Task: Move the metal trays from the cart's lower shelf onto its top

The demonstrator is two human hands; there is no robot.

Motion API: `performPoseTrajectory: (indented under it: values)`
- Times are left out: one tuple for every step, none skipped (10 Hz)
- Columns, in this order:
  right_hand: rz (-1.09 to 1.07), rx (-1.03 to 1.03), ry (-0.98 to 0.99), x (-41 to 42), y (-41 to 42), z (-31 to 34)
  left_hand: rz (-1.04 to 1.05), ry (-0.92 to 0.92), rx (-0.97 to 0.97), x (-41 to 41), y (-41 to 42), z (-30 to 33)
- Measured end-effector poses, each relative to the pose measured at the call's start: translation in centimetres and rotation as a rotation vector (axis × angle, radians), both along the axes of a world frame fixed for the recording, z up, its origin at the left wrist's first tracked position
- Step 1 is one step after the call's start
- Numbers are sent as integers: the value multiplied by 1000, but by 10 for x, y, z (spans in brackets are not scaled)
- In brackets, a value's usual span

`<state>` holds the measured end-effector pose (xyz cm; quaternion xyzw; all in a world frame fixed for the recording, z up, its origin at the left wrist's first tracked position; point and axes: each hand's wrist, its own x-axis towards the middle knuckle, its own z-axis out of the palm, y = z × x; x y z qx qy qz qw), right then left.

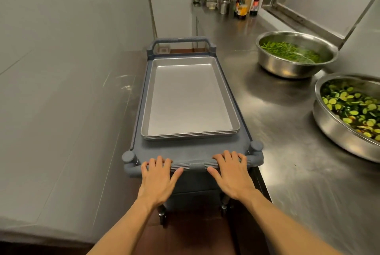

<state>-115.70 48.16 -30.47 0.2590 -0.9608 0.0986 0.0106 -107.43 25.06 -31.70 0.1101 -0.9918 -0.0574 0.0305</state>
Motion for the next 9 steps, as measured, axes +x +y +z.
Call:
performPoseTrajectory:
  values:
    - [2, 21, 1, 2, 0, 2, -4, -39, 21, 1, 0, 3]
    - [1, 20, 0, 2, 1, 2, -5, -42, 43, -1, 0, 4]
    - [9, 29, -5, 2, 0, 2, -12, -47, 41, 1, 0, 3]
    - [13, 27, -13, 1, 1, 2, -21, -32, 40, 1, 0, 4]
    - [17, 51, -19, 3, 2, 3, -21, -45, 30, 3, 1, 5]
    - [23, 81, -4, 4, 3, 3, -23, -63, 30, 4, 0, 4]
    - [30, 74, -63, 8, 4, 7, -29, -114, 102, 7, 1, 9]
    - [49, 26, -156, 6, 9, 13, -56, -136, 222, 11, -3, 20]
    - [-17, -93, -272, 13, 16, 29, -25, -126, 510, 26, -6, 51]
